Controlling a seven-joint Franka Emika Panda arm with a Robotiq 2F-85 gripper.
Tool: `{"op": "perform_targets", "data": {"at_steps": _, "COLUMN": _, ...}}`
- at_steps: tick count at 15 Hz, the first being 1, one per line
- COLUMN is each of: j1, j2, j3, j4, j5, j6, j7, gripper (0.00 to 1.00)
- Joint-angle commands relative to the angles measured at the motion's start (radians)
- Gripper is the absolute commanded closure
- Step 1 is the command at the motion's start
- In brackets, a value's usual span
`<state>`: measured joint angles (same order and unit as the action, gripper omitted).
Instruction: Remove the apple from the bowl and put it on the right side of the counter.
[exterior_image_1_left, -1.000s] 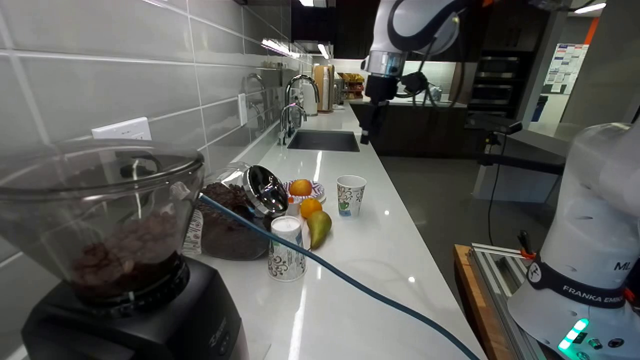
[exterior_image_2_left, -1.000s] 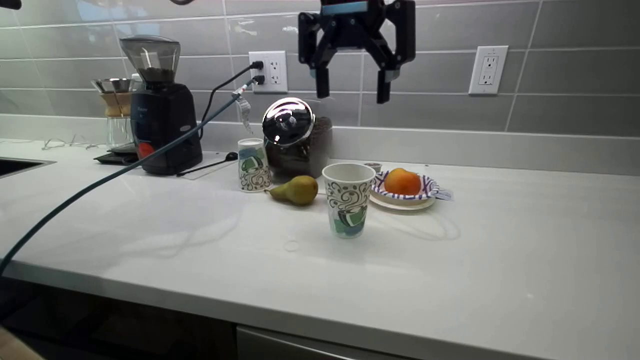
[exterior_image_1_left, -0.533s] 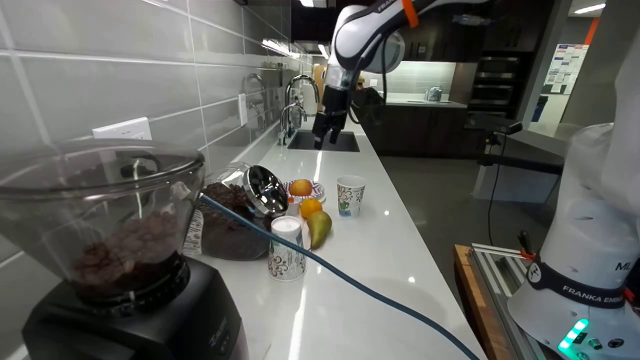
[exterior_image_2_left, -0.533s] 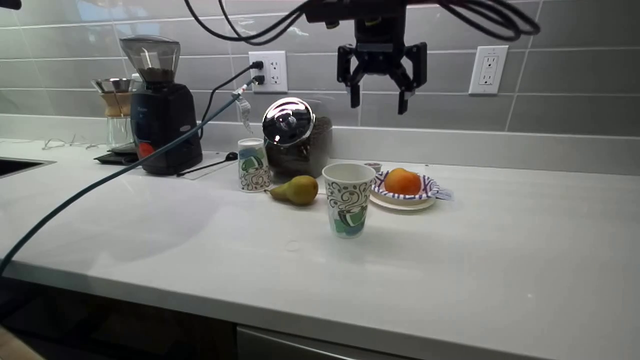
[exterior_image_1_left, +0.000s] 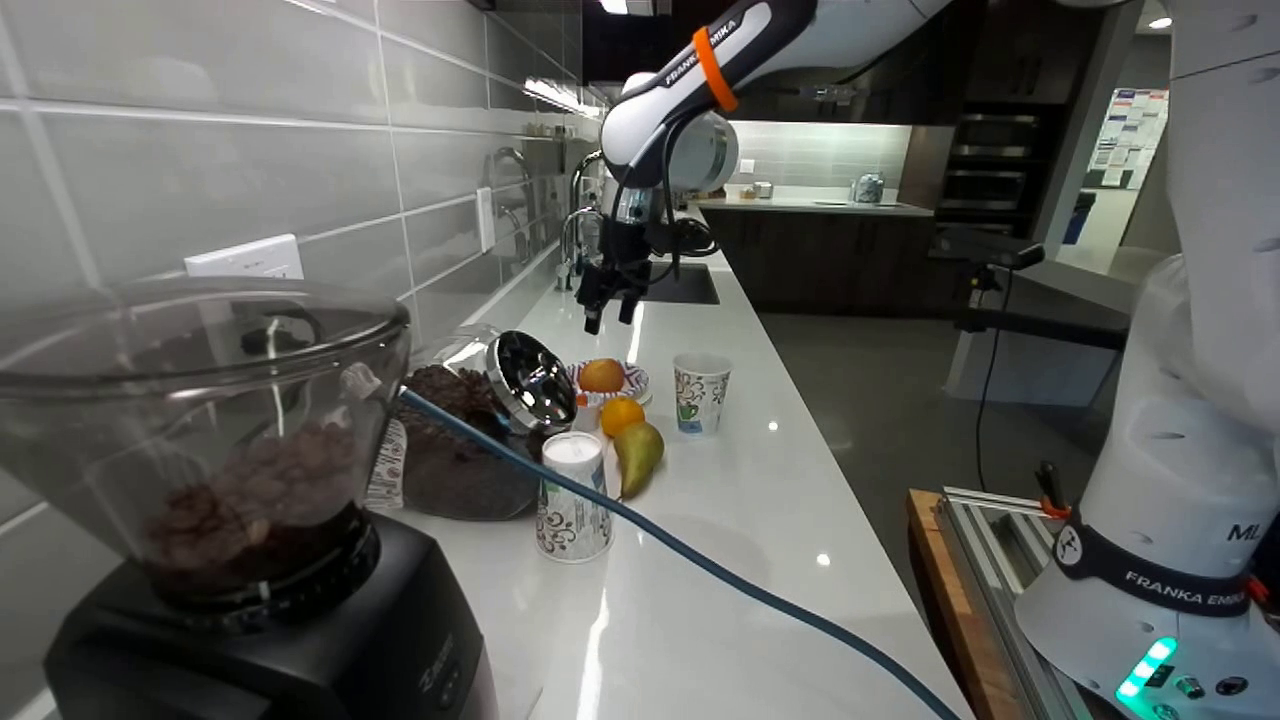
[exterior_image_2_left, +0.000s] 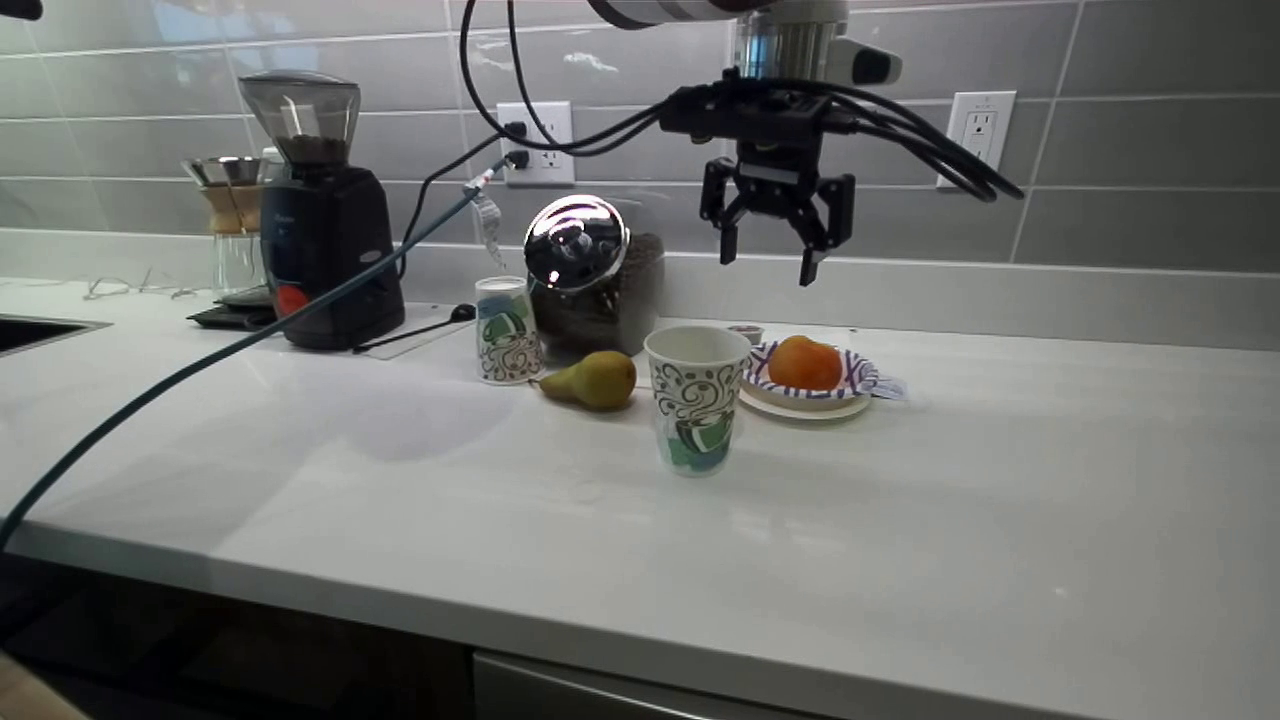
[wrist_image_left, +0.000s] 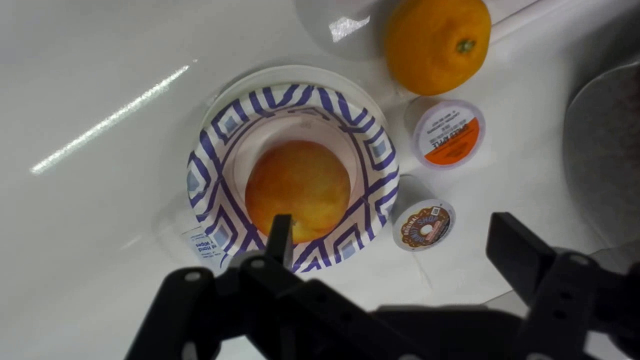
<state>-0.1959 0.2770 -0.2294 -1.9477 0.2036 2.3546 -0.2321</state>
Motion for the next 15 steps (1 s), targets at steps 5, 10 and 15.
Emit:
{"op": "perform_targets", "data": {"at_steps": 5, "j1": -0.053, "j2": 0.054, "j3": 0.042, "j4": 0.028, "j5": -0.009, "j6": -0.010, "j7": -0.018, "gripper": 0.00}}
{"op": "perform_targets", "data": {"at_steps": 10, "j1": -0.068, "j2": 0.099, "j3": 0.043, "j4": 0.046, "j5": -0.031, "j6": 0.011, "j7": -0.019, "gripper": 0.00}}
{"op": "perform_targets", "data": {"at_steps": 15, "j1": -0.089, "j2": 0.146, "j3": 0.049, "j4": 0.087, "j5": -0.020, "j6": 0.033, "j7": -0.015, "gripper": 0.00}}
